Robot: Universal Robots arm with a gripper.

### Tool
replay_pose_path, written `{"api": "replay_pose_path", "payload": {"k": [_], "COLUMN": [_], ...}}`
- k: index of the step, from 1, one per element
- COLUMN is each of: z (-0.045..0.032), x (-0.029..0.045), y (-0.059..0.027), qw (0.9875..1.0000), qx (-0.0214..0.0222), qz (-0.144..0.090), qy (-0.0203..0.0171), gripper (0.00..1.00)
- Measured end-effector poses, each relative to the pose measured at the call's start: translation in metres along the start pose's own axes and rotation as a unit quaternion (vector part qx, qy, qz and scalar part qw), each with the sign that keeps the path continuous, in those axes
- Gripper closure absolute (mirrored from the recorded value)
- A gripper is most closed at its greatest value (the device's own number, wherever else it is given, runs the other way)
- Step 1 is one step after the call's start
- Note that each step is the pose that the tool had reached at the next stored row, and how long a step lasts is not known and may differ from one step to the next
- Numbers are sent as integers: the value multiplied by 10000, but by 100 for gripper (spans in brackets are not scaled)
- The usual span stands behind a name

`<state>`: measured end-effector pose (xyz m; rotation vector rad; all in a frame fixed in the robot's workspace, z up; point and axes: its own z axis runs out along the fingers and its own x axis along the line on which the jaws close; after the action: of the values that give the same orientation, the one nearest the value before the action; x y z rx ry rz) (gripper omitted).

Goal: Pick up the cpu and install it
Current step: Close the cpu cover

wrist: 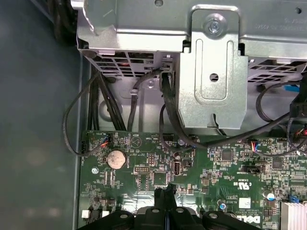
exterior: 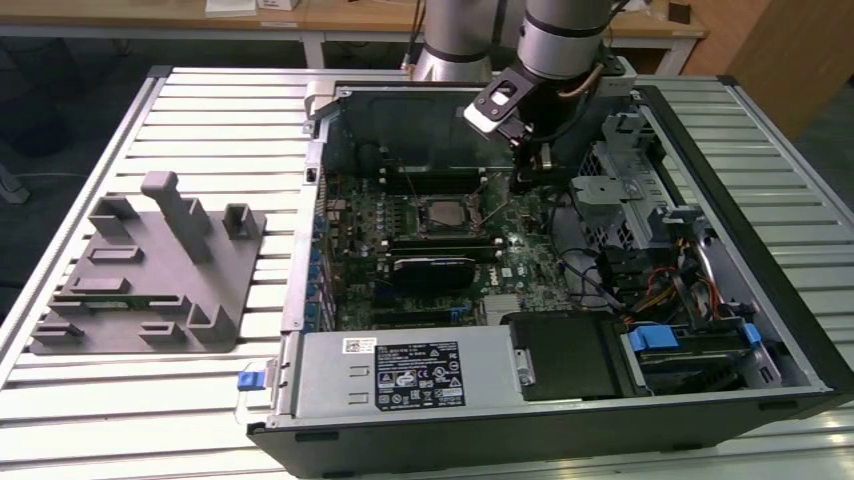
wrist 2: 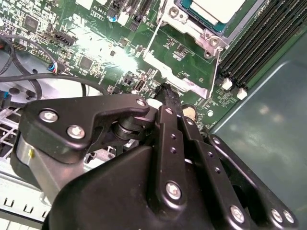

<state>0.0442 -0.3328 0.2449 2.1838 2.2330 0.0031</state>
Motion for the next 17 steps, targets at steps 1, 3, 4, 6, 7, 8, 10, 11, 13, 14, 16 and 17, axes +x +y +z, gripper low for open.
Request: {"api": "replay_pose_path", "payload": {"k": [1, 3, 4, 6, 7, 8, 10, 11, 13, 14, 16, 17], "z": [0, 1, 1, 1, 0, 0, -1, -2, -3, -3, -4, -4], "x": [0, 0, 0, 1, 2, 2, 4, 4, 6, 7, 8, 8], "y": [0, 0, -4, -35, -60, -90, -151, -183, -248, -282, -336, -355], "qw": [10000, 10000, 10000, 10000, 10000, 10000, 10000, 10000, 10000, 10000, 10000, 10000], "qx": [0, 0, 0, 0, -1, 0, -1, -1, -1, -1, -2, -1], "qz": [0, 0, 0, 1, 4, 7, 15, 21, 31, 38, 48, 52], "qy": [0, 1, 1, 3, 3, 4, 4, 4, 5, 6, 6, 6], "gripper": [89, 89, 89, 89, 89, 89, 89, 89, 89, 89, 89, 89]}}
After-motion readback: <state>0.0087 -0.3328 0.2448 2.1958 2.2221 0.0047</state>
